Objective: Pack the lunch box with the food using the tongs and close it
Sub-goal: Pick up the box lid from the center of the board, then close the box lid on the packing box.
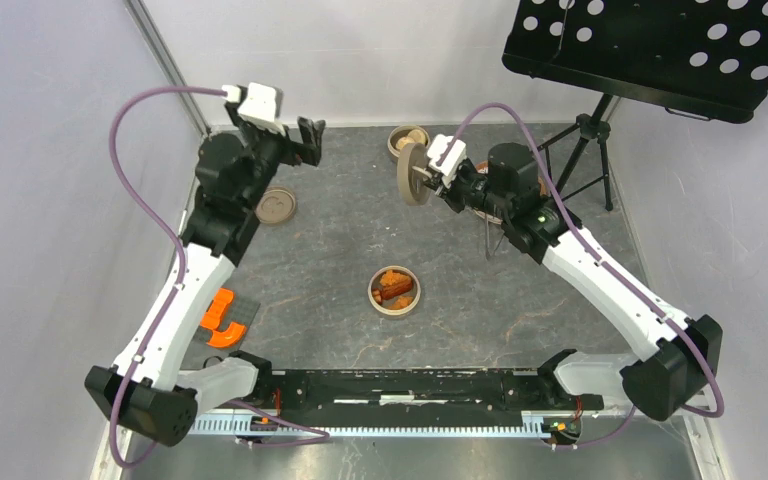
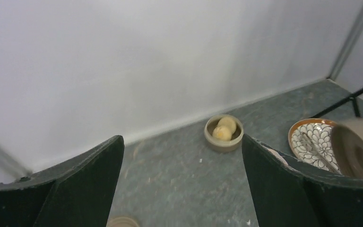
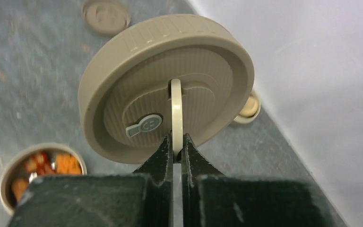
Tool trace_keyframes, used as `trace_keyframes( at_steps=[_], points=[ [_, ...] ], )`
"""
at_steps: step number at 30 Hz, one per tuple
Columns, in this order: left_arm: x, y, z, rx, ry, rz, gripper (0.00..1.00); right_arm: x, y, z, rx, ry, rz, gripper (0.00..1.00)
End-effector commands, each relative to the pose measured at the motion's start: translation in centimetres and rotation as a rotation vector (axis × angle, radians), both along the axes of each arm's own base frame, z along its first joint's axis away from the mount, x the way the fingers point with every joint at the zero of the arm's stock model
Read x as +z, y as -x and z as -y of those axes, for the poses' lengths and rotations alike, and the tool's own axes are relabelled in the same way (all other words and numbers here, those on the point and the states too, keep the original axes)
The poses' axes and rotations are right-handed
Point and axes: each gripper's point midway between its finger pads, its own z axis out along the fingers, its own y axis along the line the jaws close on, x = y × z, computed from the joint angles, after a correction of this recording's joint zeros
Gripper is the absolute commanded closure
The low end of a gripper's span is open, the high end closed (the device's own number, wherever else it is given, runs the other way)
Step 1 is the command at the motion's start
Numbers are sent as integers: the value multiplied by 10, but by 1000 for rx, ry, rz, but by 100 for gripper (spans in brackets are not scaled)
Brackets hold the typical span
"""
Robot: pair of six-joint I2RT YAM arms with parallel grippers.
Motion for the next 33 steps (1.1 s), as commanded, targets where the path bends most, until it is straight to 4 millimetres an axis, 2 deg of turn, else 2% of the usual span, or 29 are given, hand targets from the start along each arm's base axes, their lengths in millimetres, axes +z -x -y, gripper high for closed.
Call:
trace_keyframes(
  at_steps=[1,4,8,11,17,20,24,29,30,33],
  points=[
    [-40,-18,-34,145,185,-341,0,-39,12,8,126,297,-67,100],
    [-67,-23,-43,196,184,-478,0,-68,19,8,213,439,-174,100],
    [-94,-27,-50,226,220,-608,0,-98,27,4,291,590,-286,100],
    [-107,-27,-56,221,280,-655,0,-111,34,-3,321,669,-319,100],
    [-135,-35,-90,312,407,-767,0,-138,55,-16,377,811,-352,100],
    [-143,-36,-102,347,453,-804,0,-153,65,-19,404,878,-392,100],
    [-147,-33,-104,349,445,-822,0,-166,71,-25,408,942,-423,100],
    [-153,-28,-122,453,412,-818,0,-173,90,-35,412,966,-457,100],
    [-155,-28,-136,490,419,-818,0,-174,94,-36,413,972,-462,100],
    [-158,-26,-142,517,413,-824,0,-179,105,-41,421,994,-476,100]
  ],
)
